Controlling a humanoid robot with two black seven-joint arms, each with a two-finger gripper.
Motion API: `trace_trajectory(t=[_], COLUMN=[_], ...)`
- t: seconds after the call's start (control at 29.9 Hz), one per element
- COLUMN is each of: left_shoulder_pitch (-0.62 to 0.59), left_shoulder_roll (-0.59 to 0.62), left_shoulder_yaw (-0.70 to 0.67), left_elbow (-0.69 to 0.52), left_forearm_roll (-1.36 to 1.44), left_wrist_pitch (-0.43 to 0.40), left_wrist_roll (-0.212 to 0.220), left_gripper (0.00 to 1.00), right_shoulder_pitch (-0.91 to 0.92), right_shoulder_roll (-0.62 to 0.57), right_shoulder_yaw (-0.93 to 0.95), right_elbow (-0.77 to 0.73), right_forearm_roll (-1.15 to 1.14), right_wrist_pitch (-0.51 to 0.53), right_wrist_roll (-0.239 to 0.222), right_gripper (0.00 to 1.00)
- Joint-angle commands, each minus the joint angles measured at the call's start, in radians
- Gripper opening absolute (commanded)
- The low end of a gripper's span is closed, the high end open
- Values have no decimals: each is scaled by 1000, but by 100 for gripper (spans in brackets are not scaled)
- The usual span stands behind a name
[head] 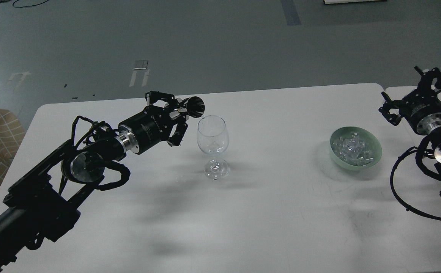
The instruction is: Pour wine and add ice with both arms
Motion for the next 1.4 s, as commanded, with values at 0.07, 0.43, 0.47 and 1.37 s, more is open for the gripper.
trace_trajectory(t=[0.07,0.43,0.47,1.37], left_shoulder_pitch=[-22,-35,-35,-89], left_shoulder_roll=[2,27,27,71], left_shoulder_yaw=[1,1,1,0], left_elbow=[0,-6,-7,-71], left_forearm_roll=[49,107,117,456], left_wrist_pitch=[-3,-29,-29,-84], left_wrist_roll=[15,18,18,29], left_gripper=[0,0,0,0], right_shoulder_pitch=[2,3,3,-3], right_shoulder_roll=[0,-1,0,-11], right_shoulder_yaw=[0,0,0,-2], right_elbow=[0,0,0,6], right_forearm_roll=[0,0,0,0], right_wrist_pitch=[0,0,0,6], right_wrist_roll=[0,0,0,0], right_gripper=[100,100,100,100])
